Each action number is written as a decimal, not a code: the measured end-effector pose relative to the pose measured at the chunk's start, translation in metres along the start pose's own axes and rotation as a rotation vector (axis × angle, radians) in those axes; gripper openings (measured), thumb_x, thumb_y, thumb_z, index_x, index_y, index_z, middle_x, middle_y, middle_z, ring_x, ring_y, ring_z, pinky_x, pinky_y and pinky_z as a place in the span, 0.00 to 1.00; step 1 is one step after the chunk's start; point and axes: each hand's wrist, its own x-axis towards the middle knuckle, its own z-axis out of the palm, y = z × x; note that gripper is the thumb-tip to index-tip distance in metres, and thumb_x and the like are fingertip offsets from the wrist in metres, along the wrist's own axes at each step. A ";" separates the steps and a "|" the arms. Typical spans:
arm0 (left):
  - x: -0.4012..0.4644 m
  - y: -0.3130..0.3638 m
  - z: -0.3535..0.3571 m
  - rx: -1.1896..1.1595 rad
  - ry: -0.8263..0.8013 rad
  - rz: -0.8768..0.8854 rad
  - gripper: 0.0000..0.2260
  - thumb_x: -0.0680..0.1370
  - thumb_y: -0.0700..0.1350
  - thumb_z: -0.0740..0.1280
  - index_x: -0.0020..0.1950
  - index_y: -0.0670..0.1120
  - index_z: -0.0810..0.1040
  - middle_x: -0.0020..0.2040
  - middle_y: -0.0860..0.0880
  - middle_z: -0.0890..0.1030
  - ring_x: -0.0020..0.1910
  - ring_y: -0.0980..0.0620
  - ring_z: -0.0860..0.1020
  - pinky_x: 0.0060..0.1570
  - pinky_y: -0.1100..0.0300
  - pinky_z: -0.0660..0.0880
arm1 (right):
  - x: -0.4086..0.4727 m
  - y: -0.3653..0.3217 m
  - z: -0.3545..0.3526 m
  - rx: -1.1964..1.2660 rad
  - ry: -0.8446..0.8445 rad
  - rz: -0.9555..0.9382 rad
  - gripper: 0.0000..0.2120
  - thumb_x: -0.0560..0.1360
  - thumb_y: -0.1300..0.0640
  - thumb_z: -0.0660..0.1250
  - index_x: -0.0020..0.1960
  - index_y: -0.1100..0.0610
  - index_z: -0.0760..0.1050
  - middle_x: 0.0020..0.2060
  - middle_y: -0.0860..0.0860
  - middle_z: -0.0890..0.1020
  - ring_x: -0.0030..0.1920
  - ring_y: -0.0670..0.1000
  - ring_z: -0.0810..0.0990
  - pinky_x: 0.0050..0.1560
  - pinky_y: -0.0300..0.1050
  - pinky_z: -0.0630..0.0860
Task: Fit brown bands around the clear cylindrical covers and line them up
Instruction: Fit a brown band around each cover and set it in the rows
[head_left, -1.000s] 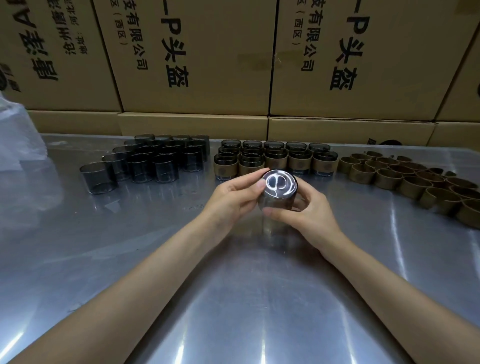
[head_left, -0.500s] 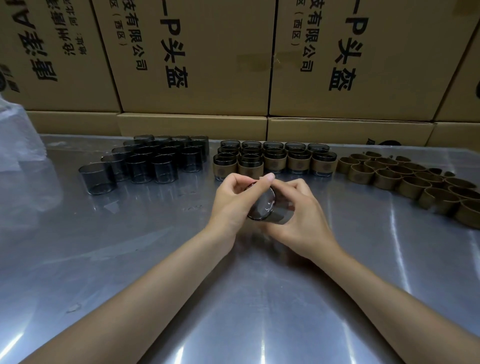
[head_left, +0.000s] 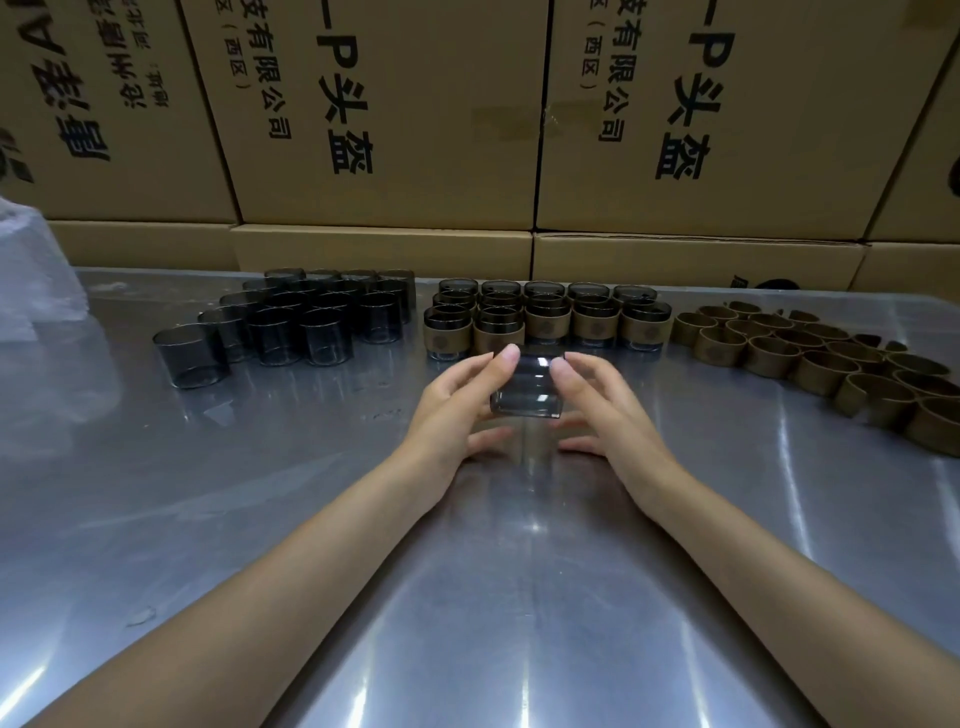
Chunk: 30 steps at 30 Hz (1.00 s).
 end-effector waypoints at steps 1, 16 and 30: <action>0.001 -0.001 -0.001 0.003 -0.003 -0.002 0.32 0.67 0.62 0.73 0.66 0.47 0.76 0.65 0.44 0.77 0.65 0.43 0.75 0.59 0.48 0.77 | 0.001 0.000 0.000 0.010 -0.007 0.006 0.27 0.63 0.33 0.63 0.58 0.44 0.72 0.54 0.46 0.78 0.44 0.47 0.83 0.40 0.38 0.80; 0.009 0.006 -0.009 0.190 -0.095 -0.163 0.30 0.66 0.70 0.65 0.60 0.53 0.79 0.49 0.51 0.85 0.40 0.50 0.85 0.33 0.63 0.79 | 0.007 0.011 -0.020 0.123 -0.119 -0.037 0.29 0.68 0.58 0.75 0.62 0.35 0.74 0.63 0.39 0.73 0.58 0.32 0.76 0.50 0.40 0.79; 0.008 0.002 -0.023 0.022 -0.289 -0.041 0.26 0.71 0.50 0.73 0.68 0.56 0.72 0.62 0.50 0.80 0.51 0.46 0.84 0.42 0.61 0.80 | 0.011 0.006 -0.018 0.198 -0.117 0.108 0.22 0.70 0.48 0.71 0.62 0.48 0.74 0.59 0.50 0.81 0.50 0.50 0.85 0.41 0.39 0.79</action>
